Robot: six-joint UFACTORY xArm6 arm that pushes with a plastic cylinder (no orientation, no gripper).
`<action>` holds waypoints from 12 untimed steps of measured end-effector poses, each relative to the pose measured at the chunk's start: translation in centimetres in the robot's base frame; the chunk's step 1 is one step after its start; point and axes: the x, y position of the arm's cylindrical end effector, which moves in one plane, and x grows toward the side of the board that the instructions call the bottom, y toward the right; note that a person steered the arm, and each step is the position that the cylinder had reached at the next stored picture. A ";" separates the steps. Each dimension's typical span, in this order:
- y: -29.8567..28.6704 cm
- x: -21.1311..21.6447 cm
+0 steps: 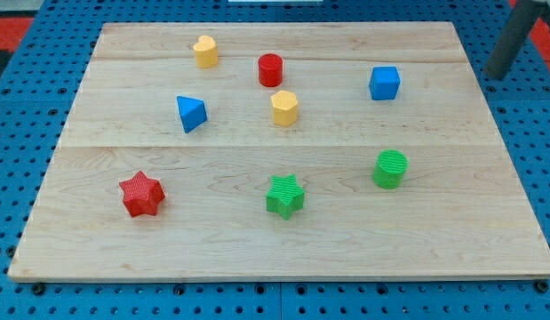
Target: Move the blue cube to the top center of the board
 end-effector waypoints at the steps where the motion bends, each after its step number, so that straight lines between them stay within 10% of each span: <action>1: -8.0 2.5; 6: -18.6 4.1; 7: -12.2 2.3; 9: -19.8 -5.1; 11: -14.1 0.4; 12: -20.4 1.9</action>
